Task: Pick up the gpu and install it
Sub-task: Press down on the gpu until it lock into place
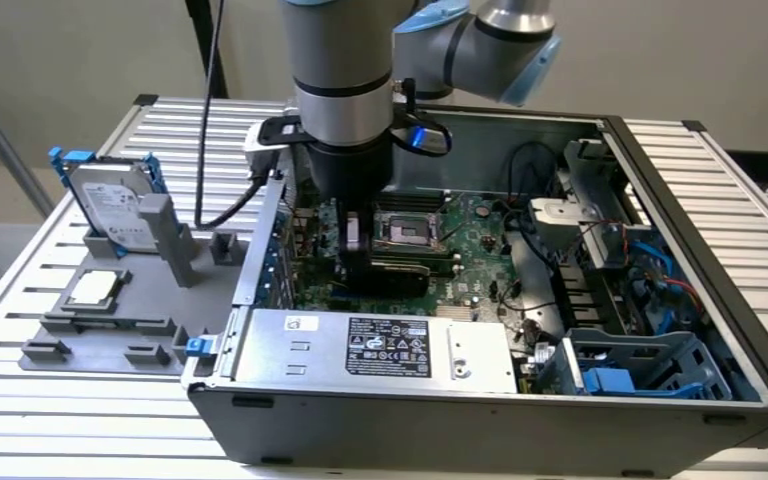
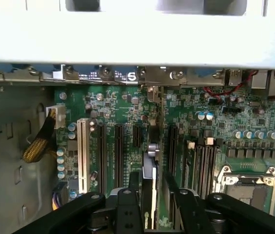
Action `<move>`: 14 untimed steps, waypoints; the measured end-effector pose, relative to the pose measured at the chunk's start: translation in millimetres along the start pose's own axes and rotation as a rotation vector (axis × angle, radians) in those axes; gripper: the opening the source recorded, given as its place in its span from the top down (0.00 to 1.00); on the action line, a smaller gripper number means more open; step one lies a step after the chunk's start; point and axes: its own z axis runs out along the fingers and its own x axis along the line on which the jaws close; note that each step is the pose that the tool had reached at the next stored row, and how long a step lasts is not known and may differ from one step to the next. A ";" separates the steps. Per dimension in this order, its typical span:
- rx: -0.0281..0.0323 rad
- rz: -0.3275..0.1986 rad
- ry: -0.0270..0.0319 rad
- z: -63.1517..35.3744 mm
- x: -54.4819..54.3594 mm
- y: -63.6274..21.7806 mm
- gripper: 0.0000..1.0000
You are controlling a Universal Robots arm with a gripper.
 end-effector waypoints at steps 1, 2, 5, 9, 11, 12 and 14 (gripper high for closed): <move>-0.0020 0.000 -0.0001 -4.7 0.0 -0.9 0.67; -0.0044 0.000 -0.0001 -8.8 -0.1 -2.1 0.67; -0.0150 0.000 0.0000 -19.1 -0.1 -7.1 0.69; -0.0298 0.000 -0.0005 -23.4 -0.1 -11.0 0.82; -0.0297 0.000 -0.0007 -23.3 -0.2 -11.0 0.89; -0.0298 0.000 -0.0007 -23.4 -0.2 -11.0 0.89; -0.0298 0.000 -0.0006 -23.4 -0.2 -11.0 0.89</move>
